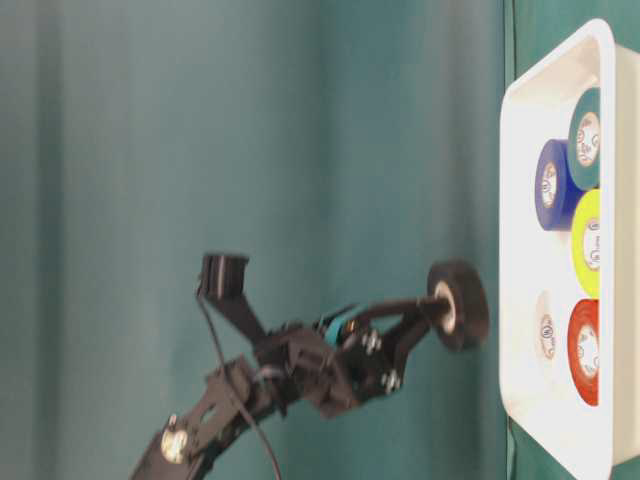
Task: Put the tape into the white case with the left arm.
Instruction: 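Lift and carry the black roll into the white tray, then open the left gripper to release the black roll, then withdraw the left gripper from the tray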
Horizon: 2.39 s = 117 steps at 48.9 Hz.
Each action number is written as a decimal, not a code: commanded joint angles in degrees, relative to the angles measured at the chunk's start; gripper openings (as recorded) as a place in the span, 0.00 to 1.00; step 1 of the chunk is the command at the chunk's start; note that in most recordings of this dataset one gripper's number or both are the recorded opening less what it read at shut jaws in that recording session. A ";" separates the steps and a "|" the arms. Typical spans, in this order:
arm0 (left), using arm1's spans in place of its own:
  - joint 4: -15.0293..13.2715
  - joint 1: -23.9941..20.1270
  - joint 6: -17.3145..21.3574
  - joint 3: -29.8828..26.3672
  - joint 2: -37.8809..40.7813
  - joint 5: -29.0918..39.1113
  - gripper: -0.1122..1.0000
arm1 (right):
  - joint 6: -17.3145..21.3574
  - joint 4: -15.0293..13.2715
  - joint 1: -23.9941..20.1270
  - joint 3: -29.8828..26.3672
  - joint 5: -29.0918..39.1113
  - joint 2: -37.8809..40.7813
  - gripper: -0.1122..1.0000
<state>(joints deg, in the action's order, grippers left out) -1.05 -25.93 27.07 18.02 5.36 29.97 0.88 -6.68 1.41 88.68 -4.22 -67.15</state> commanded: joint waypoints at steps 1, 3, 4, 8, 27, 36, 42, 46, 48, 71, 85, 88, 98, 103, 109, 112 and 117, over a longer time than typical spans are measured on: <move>-0.18 -0.09 0.00 -3.96 0.62 0.35 0.29 | 0.00 -0.09 0.09 -0.70 -0.53 0.44 0.01; -0.18 -0.09 0.00 -4.83 1.32 0.44 0.29 | 0.00 0.00 0.09 -0.70 -0.53 0.44 0.01; -0.09 -0.09 0.00 -5.19 1.67 0.53 0.29 | 0.00 -0.09 0.09 -0.70 -0.62 0.44 0.01; -0.18 -0.09 0.00 -6.59 2.55 0.70 0.29 | 0.00 -0.09 0.09 -0.70 -0.53 0.35 0.01; -0.18 0.35 0.00 -9.05 4.75 0.62 0.29 | 0.00 -0.09 0.09 -0.70 -0.53 0.44 0.01; -0.18 0.18 -0.18 -8.96 5.10 0.44 0.30 | 0.00 -0.09 0.09 -0.70 -0.53 0.44 0.01; 0.00 -0.09 0.26 -8.53 5.10 0.44 0.31 | 0.00 -0.09 0.00 -0.70 -0.53 0.44 0.01; 0.09 -0.26 0.70 -8.00 5.01 0.09 0.49 | 0.00 -0.09 0.09 -0.70 -0.62 0.44 0.01; 0.00 -0.26 1.14 -7.82 5.01 -0.35 0.60 | 0.00 0.00 0.00 -0.70 -0.62 0.35 0.01; 0.00 -0.35 1.67 -6.33 2.90 -0.97 0.85 | 0.00 -0.09 0.09 -0.70 -0.62 0.44 0.01; -0.09 -0.35 1.58 3.34 -6.15 -1.58 0.85 | 0.00 -0.09 0.00 -0.70 -0.53 0.44 0.01; -0.09 -0.35 1.58 6.15 -8.35 -1.85 0.85 | 0.00 -0.09 0.00 -0.70 -0.53 0.44 0.01; -0.18 -0.35 1.58 15.12 -15.91 -2.37 0.85 | 0.00 -0.09 0.09 -0.70 -0.53 0.35 0.01; -0.09 -0.35 1.58 18.81 -19.60 -2.37 0.84 | 0.00 -0.09 0.00 -0.70 -0.53 0.35 0.01; -0.18 -0.53 1.49 23.03 -24.08 -2.64 0.84 | 0.00 0.00 0.00 -0.70 -0.62 0.35 0.01; -0.26 -0.62 1.49 24.96 -25.93 -2.99 0.84 | 0.00 -0.09 0.00 -0.70 -0.53 0.35 0.01; -0.35 -0.62 1.32 27.51 -28.65 -3.87 0.84 | 0.00 -0.09 0.09 -0.70 -0.53 0.35 0.01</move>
